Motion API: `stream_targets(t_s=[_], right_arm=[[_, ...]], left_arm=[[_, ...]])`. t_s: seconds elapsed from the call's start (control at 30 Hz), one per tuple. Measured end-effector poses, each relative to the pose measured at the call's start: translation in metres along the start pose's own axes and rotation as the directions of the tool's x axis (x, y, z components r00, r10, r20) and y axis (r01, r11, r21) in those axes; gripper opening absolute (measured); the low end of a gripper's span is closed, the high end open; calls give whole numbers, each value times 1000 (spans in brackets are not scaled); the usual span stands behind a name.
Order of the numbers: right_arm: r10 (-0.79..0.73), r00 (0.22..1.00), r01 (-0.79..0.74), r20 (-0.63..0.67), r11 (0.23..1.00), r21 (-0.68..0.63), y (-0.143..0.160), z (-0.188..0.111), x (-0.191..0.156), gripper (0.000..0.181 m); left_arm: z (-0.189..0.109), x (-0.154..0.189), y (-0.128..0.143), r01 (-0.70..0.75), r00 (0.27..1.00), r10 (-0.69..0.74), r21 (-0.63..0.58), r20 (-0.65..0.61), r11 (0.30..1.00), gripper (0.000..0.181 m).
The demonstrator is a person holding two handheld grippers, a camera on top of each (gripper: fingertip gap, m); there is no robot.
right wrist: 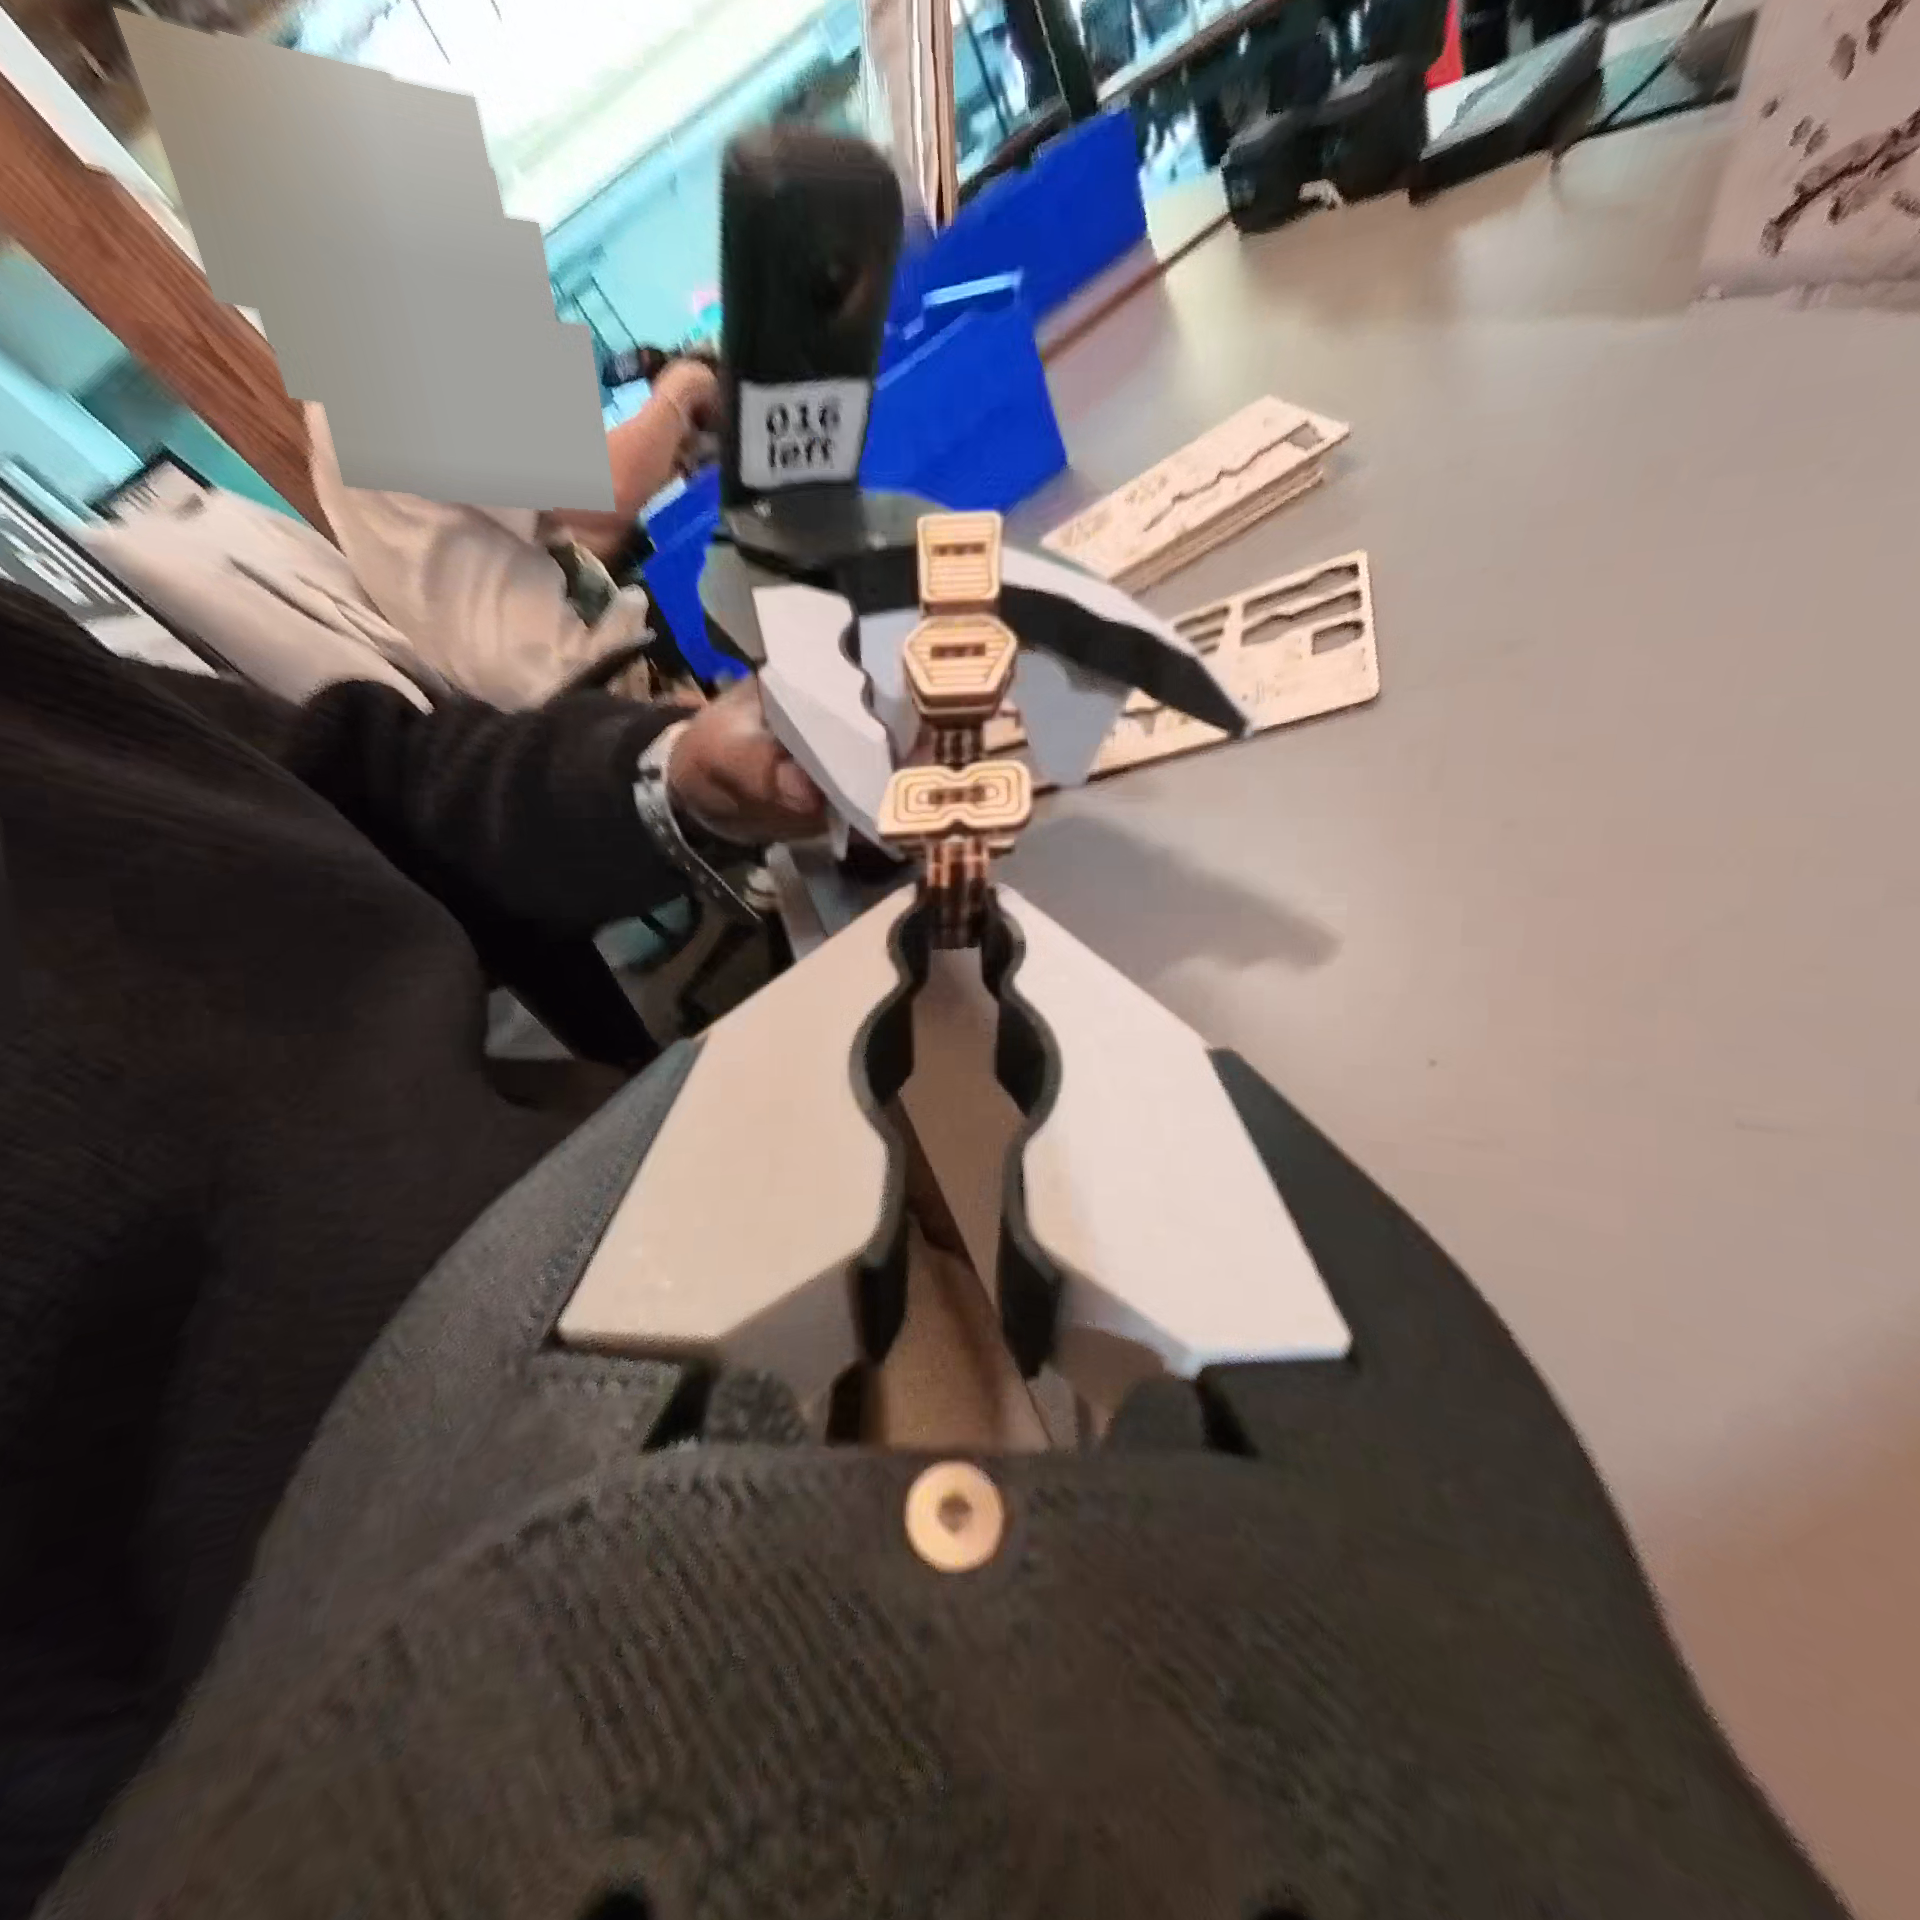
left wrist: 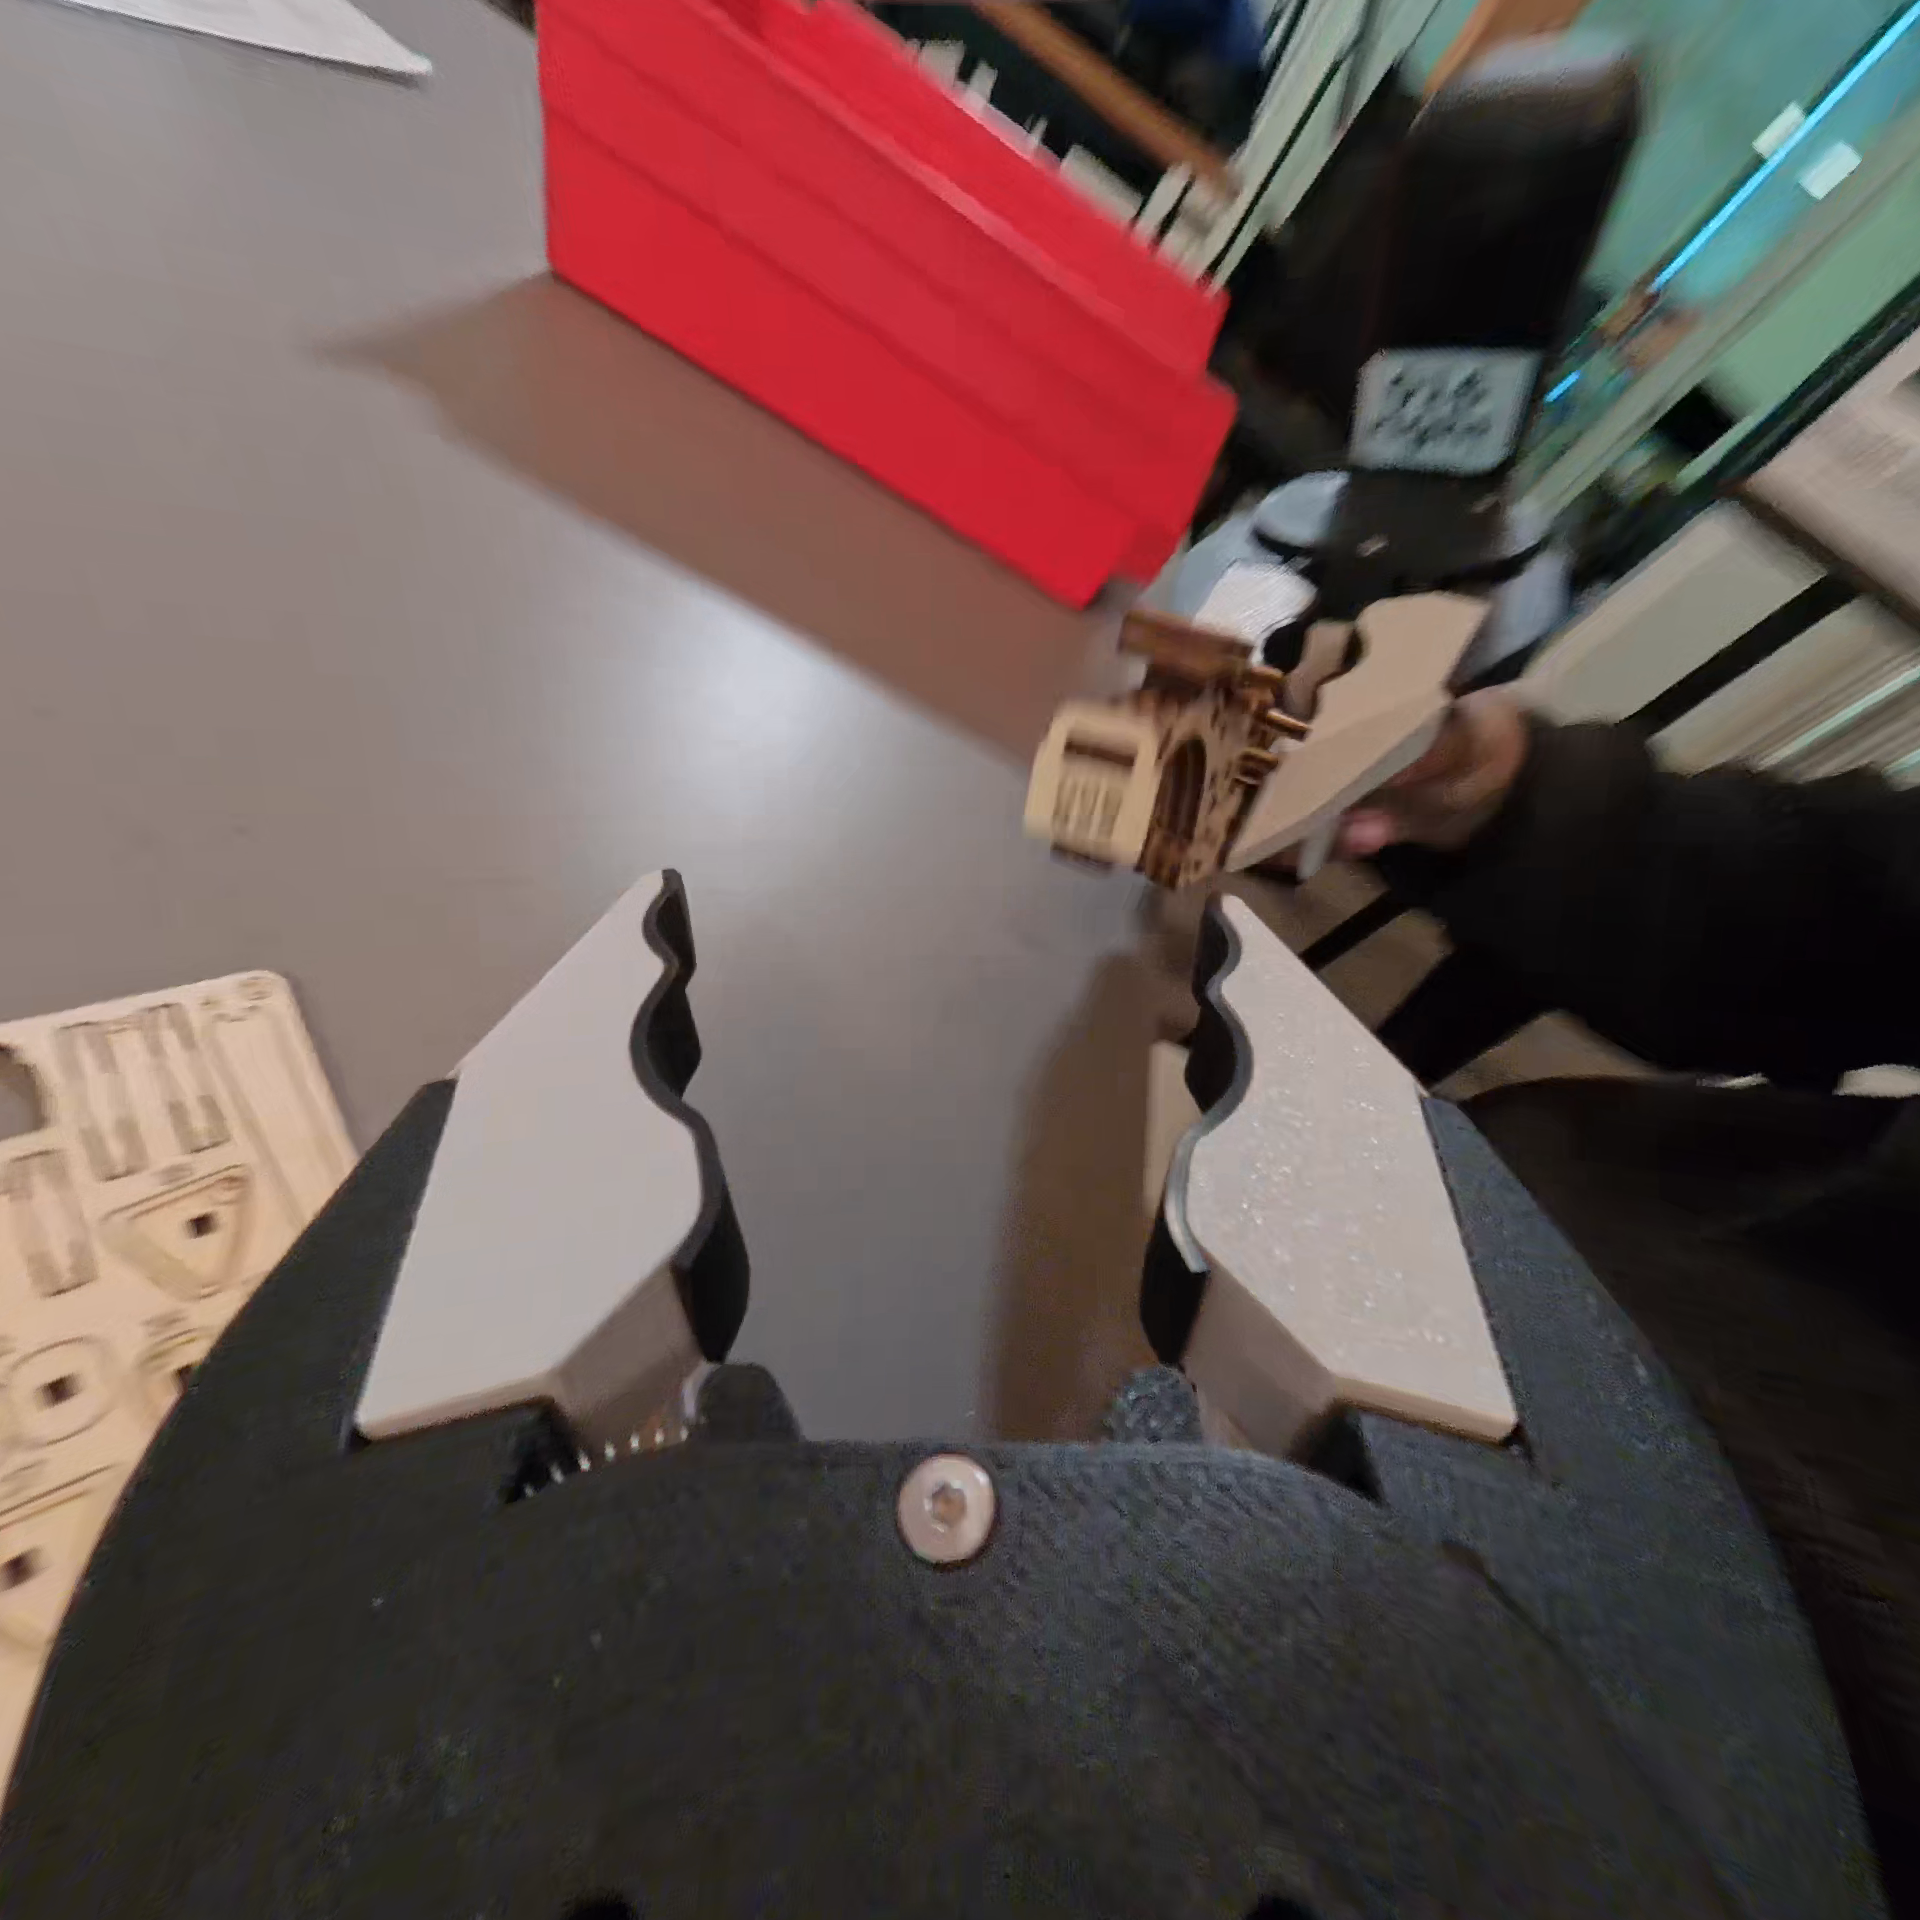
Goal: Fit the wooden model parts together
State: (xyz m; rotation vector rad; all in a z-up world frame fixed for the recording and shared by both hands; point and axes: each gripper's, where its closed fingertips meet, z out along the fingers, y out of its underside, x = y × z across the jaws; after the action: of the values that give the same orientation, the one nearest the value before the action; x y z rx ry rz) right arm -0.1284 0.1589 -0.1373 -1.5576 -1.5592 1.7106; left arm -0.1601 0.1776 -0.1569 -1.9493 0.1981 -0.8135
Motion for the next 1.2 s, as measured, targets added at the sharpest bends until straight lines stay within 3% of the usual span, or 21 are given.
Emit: stream_targets(t_s=[0.1,0.33,0.6,0.8,1.0,1.2], right_arm=[[82,995,-88,51,988,127,-19,-7,-2,8],[166,976,-193,138,959,209,-31,-6,-10,8],[245,952,-282,182,935,217,-29,13,-16,8],[262,946,-300,189,929,218,-28,16,-18,8],[246,953,-280,176,938,202,-24,20,-21,8],[227,955,-262,189,948,184,-21,18,-26,11]], left_arm=[[-3,25,-11,130,972,-113,71,-205,989,77],[-5,57,-24,269,888,-195,125,-417,955,60],[-11,66,-32,392,802,-268,132,-534,910,54],[-20,59,-36,451,759,-290,149,-584,880,19],[-23,56,-38,502,716,-322,137,-619,854,12],[-21,56,-34,431,766,-278,142,-580,891,7]])
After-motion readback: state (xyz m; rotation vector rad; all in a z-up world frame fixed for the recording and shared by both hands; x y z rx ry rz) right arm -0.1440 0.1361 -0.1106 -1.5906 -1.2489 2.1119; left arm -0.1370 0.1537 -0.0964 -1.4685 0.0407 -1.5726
